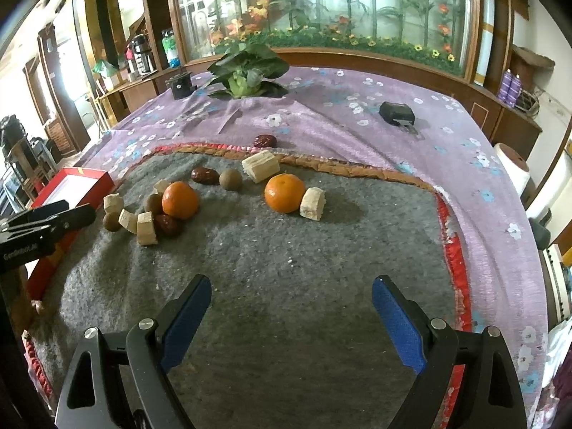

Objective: Organize fruits
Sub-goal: 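Move the left tool toward the small brown round ball, then close the left tool on the brown round ball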

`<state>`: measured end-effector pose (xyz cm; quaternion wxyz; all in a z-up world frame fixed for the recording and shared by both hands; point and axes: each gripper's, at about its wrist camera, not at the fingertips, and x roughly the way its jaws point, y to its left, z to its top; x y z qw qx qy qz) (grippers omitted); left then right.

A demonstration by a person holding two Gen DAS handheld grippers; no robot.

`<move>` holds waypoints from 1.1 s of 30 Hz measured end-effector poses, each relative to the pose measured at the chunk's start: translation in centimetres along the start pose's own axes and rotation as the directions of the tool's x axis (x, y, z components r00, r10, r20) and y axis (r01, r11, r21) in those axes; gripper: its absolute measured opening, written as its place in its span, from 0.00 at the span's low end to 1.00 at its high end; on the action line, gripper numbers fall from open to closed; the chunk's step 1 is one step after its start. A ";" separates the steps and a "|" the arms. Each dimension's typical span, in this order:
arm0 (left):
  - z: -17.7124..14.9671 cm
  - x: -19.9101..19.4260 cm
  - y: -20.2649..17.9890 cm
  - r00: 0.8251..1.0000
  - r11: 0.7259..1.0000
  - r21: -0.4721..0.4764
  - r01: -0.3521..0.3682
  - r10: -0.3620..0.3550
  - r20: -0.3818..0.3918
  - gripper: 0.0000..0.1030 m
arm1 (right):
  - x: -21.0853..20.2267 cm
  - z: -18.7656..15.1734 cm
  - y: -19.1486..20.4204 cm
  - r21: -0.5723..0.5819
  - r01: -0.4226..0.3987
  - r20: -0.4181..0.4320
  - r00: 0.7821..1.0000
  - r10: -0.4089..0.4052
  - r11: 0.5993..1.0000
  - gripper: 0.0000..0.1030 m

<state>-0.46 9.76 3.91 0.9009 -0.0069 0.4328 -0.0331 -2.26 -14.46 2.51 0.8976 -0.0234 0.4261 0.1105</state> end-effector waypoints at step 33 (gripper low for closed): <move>-1.0 1.0 -0.6 0.997 0.999 0.028 0.036 -0.034 -0.070 0.20 | 1.5 1.7 5.3 -0.062 -0.342 -0.027 0.940 0.341 0.938 0.60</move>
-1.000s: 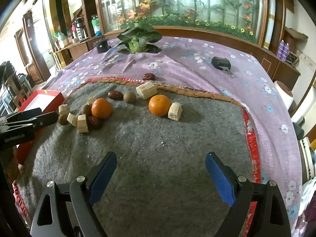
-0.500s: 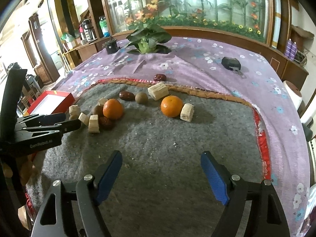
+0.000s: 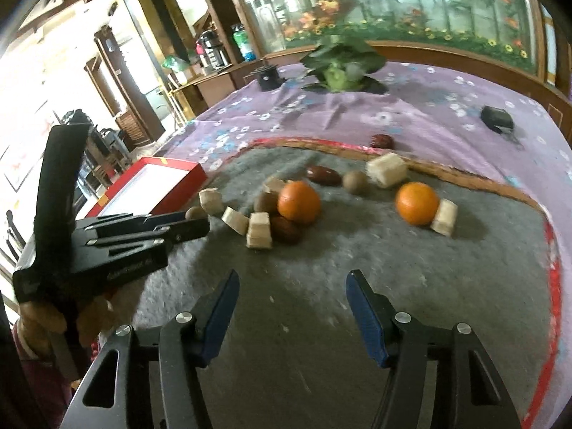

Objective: Organize fruits
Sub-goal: 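Close the left tool on the brown round ball, then grasp a beige crumbly cookie with the right tool while the left tool holds the ball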

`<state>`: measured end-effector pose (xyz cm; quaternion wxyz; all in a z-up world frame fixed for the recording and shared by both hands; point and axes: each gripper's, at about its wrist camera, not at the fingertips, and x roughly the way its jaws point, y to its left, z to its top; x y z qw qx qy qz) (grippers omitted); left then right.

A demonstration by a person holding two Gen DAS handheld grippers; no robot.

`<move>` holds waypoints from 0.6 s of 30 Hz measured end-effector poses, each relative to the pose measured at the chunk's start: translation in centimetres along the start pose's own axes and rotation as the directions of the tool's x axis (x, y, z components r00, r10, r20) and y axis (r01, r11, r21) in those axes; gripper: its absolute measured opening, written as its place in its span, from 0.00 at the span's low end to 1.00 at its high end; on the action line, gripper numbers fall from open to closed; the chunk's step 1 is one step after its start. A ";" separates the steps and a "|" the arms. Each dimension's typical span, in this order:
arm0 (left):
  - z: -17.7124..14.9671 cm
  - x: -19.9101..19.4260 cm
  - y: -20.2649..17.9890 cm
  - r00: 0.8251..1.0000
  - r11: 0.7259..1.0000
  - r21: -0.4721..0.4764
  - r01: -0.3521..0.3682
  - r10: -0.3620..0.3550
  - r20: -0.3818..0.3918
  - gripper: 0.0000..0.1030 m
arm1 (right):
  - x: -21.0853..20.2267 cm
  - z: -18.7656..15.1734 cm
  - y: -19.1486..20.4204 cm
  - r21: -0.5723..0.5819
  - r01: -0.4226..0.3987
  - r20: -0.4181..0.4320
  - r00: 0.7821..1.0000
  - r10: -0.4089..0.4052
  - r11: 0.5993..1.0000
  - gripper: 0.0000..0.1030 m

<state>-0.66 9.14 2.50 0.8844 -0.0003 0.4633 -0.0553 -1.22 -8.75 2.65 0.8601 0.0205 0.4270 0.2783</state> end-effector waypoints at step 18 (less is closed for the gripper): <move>-0.7 -1.1 1.3 1.000 0.999 -0.032 0.002 -0.002 0.012 0.20 | 1.0 1.2 -2.5 0.042 0.254 -0.070 0.966 -0.251 0.966 0.60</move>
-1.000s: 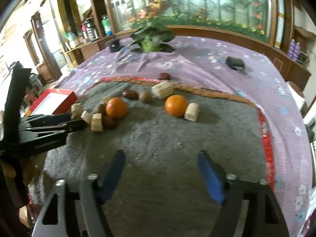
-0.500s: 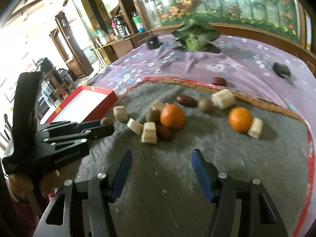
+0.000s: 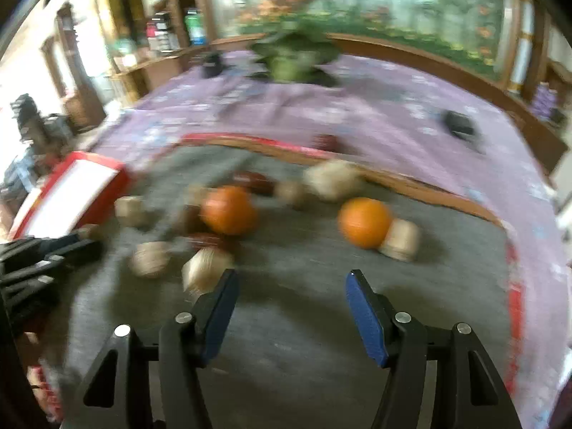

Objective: Organize fruits
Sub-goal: 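Grasp a beige crumbly cookie with the right tool while the left tool holds the ball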

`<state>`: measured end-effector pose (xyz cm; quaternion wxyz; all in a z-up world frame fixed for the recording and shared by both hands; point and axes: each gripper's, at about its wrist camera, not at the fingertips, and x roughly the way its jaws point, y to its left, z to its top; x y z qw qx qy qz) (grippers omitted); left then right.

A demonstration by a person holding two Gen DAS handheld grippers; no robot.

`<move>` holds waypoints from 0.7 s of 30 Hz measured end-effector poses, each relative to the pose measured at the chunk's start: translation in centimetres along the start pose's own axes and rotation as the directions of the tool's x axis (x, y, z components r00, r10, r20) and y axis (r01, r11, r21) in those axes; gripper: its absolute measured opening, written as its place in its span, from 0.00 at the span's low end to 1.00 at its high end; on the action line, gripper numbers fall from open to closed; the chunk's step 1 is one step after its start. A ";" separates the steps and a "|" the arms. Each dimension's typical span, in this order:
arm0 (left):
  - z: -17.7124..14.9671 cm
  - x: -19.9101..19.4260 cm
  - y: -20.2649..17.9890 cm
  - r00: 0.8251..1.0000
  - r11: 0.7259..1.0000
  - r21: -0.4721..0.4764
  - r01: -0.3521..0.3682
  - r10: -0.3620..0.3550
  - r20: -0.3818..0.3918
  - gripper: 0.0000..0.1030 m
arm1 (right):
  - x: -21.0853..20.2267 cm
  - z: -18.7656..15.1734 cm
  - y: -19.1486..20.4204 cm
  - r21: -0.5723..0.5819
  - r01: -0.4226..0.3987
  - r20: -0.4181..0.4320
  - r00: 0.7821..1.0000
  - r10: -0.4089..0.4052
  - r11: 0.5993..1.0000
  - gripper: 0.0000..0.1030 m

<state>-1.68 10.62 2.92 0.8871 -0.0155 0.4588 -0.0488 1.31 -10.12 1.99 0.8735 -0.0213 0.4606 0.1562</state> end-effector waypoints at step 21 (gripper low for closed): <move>-0.2 -0.2 0.0 1.000 1.000 -0.017 0.007 -0.007 0.001 0.20 | -1.1 -2.8 6.2 -0.253 -0.191 -0.032 0.982 0.189 0.949 0.60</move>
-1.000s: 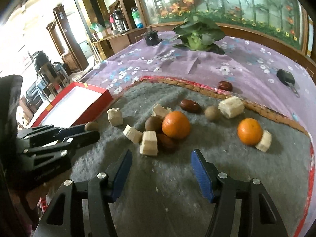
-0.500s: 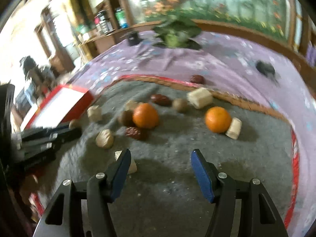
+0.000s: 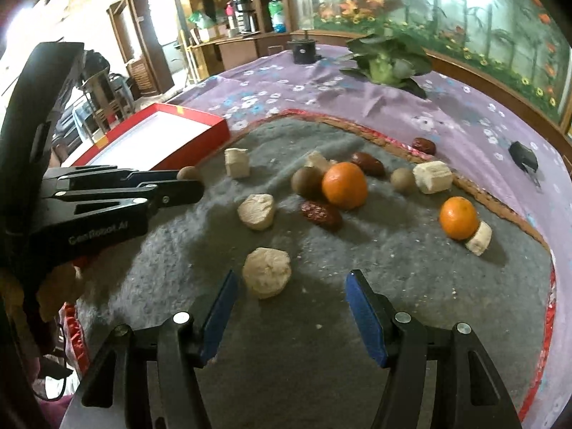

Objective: Organize fruits
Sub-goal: 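Grasp a beige crumbly cookie with the right tool while the left tool holds the ball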

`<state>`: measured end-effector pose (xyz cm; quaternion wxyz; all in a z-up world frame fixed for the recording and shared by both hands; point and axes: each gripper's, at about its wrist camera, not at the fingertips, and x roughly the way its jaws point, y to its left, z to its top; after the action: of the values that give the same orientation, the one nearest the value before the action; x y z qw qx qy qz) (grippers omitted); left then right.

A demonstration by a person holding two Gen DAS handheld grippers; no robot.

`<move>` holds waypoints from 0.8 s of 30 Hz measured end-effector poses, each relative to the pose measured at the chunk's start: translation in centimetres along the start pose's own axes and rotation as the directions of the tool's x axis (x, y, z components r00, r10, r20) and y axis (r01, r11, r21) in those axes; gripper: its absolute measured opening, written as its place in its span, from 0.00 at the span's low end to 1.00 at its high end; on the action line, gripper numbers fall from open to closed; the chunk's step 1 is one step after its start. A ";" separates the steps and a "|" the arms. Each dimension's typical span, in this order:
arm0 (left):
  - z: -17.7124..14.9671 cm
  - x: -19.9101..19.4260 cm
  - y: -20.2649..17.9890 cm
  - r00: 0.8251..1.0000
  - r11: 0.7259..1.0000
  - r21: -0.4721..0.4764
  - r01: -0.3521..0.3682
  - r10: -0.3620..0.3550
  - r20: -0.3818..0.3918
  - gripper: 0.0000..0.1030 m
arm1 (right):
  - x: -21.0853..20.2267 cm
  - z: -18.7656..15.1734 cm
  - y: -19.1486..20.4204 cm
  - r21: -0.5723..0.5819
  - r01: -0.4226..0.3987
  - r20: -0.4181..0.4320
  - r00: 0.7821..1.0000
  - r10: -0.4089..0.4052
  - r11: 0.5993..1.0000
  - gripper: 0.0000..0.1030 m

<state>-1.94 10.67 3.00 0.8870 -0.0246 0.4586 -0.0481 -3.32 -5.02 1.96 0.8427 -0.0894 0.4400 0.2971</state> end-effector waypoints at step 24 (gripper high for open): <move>-0.3 -3.4 1.5 0.999 0.999 -0.034 -0.035 0.037 0.040 0.20 | -0.8 1.2 2.7 -0.028 -0.016 0.054 0.998 0.017 0.999 0.30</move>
<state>-4.03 12.52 5.49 0.8964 -0.0319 0.4414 -0.0241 -4.42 -2.65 3.66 0.8505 -0.0894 0.4135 0.3125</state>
